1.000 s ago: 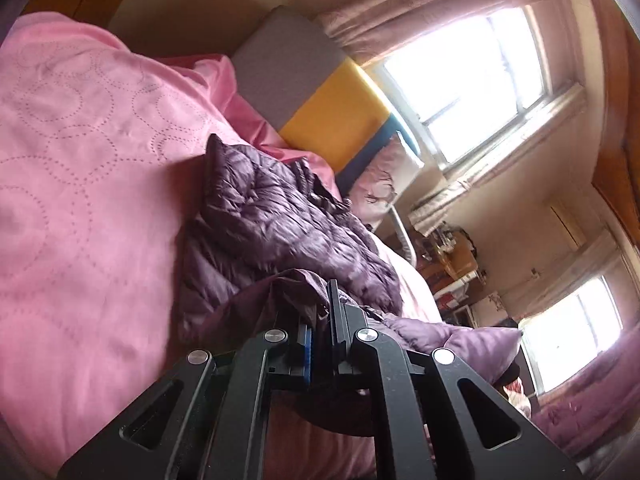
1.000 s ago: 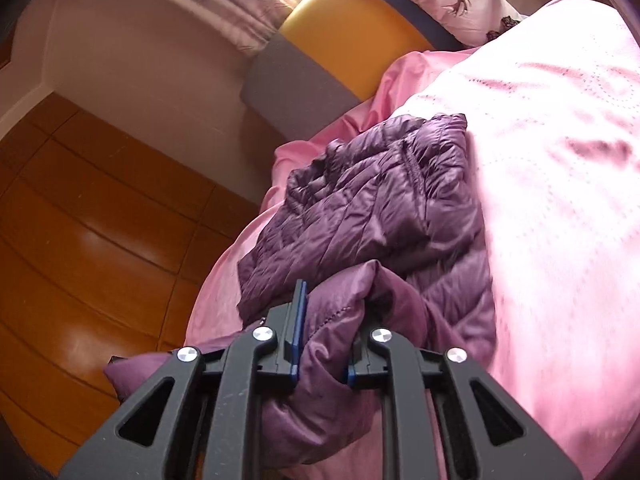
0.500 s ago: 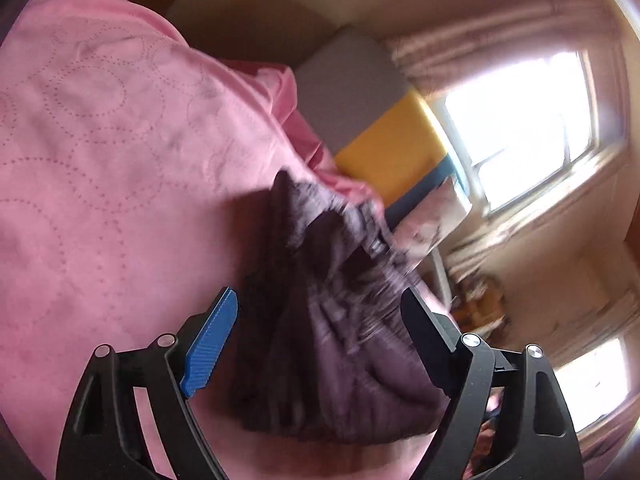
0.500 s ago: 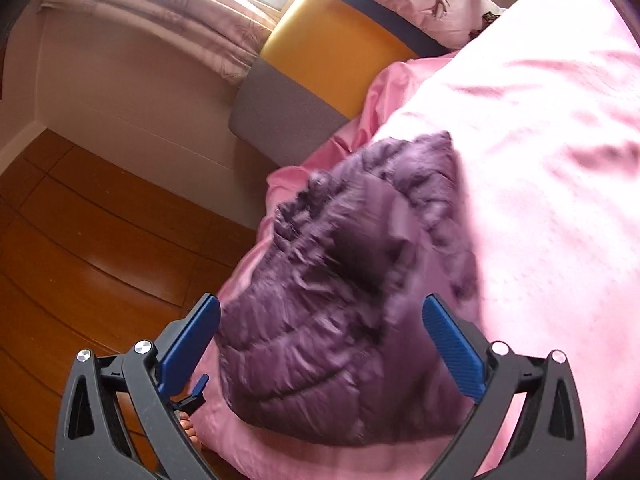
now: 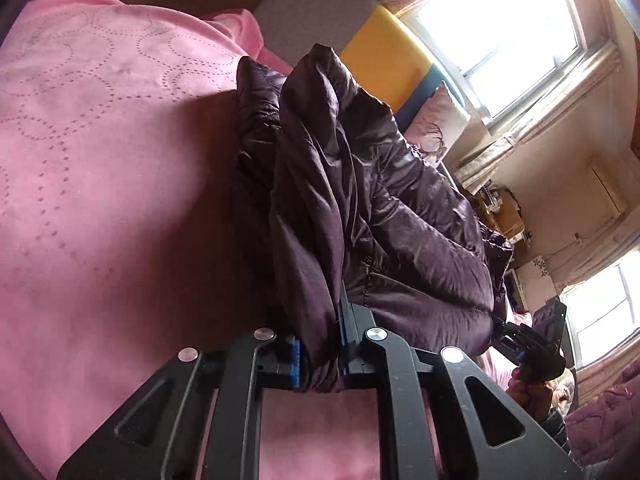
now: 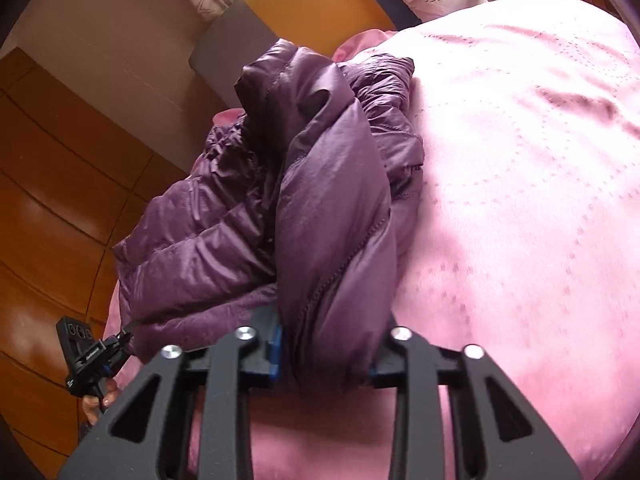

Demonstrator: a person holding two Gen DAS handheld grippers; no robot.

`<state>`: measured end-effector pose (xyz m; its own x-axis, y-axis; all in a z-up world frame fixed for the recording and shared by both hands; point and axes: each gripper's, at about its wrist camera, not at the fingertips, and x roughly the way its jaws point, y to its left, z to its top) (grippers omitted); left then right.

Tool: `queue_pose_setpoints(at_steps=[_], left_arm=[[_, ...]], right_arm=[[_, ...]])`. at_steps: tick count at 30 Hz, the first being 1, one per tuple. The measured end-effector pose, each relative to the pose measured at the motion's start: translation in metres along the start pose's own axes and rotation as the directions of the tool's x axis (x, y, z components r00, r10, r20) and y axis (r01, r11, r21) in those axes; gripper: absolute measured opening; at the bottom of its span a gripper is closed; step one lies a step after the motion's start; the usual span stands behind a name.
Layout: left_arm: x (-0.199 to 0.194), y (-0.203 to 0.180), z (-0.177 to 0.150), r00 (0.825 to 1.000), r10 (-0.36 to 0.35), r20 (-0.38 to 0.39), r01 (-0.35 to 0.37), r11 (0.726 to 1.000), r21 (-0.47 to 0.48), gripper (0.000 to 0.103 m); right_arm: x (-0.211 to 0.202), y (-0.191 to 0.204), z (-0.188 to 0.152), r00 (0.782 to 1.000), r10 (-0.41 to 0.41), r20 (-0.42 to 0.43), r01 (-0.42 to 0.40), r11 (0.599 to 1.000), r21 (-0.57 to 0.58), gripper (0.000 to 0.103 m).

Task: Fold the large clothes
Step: 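Close both grippers on the jacket side and fold it over the body, then open both grippers and release the folded jacket side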

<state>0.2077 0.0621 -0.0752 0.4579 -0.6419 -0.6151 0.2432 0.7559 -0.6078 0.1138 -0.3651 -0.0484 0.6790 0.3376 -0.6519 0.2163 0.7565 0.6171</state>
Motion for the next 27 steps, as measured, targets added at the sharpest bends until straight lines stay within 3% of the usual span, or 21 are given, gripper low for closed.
queue_pose_setpoints(at_steps=[7,9,10,11,13,15,17,20,23,24,25,27], left_arm=[[-0.053,-0.002,-0.058,0.999,-0.024,-0.042,0.024,1.0,-0.006,0.01],[-0.074,-0.005,-0.078,0.999,-0.007,-0.052,0.007,1.0,0.009,0.012],[-0.083,-0.008,-0.088,0.998,0.016,-0.056,-0.016,1.0,0.015,0.018],[-0.091,-0.01,-0.095,0.997,0.045,-0.061,-0.044,0.999,0.024,0.024],[-0.106,-0.013,-0.098,0.989,0.143,-0.035,-0.141,0.989,0.043,0.073],[-0.12,-0.013,-0.091,0.979,0.197,0.045,-0.199,0.979,0.043,0.079],[-0.128,-0.015,-0.078,0.973,0.209,0.097,-0.214,0.975,0.051,0.079],[-0.124,-0.025,-0.054,0.961,0.226,0.16,-0.245,0.964,0.106,0.079],[-0.104,-0.037,-0.034,0.96,0.222,0.173,-0.252,0.952,0.175,0.079],[-0.095,-0.04,-0.027,0.96,0.223,0.167,-0.254,0.947,0.196,0.079],[-0.086,-0.042,-0.021,0.964,0.214,0.16,-0.245,0.946,0.212,0.079],[-0.074,-0.048,-0.019,0.97,0.201,0.141,-0.23,0.942,0.245,0.079]], right_arm=[[-0.047,0.005,-0.047,0.995,0.033,-0.094,-0.04,0.996,-0.082,0.026],[-0.062,0.007,-0.06,0.992,0.033,-0.124,-0.046,0.993,-0.109,0.038],[-0.069,0.009,-0.065,0.991,0.01,-0.13,-0.026,0.992,-0.123,0.048],[-0.074,0.012,-0.067,0.992,-0.022,-0.125,0.003,0.989,-0.147,0.051],[-0.086,0.023,-0.065,0.993,-0.087,-0.077,0.069,0.975,-0.211,0.055],[-0.095,0.039,-0.056,0.985,-0.169,0.031,0.171,0.947,-0.274,0.059],[-0.107,0.063,-0.053,0.96,-0.228,0.162,0.273,0.893,-0.359,0.061],[-0.103,0.09,-0.049,0.942,-0.222,0.252,0.317,0.835,-0.45,0.062],[-0.071,0.104,-0.037,0.923,-0.278,0.266,0.38,0.771,-0.511,0.059],[-0.058,0.106,-0.034,0.914,-0.307,0.264,0.403,0.748,-0.528,0.052],[-0.044,0.105,-0.032,0.908,-0.335,0.252,0.419,0.728,-0.542,0.035],[-0.023,0.097,-0.035,0.891,-0.386,0.237,0.451,0.7,-0.554,0.021]])
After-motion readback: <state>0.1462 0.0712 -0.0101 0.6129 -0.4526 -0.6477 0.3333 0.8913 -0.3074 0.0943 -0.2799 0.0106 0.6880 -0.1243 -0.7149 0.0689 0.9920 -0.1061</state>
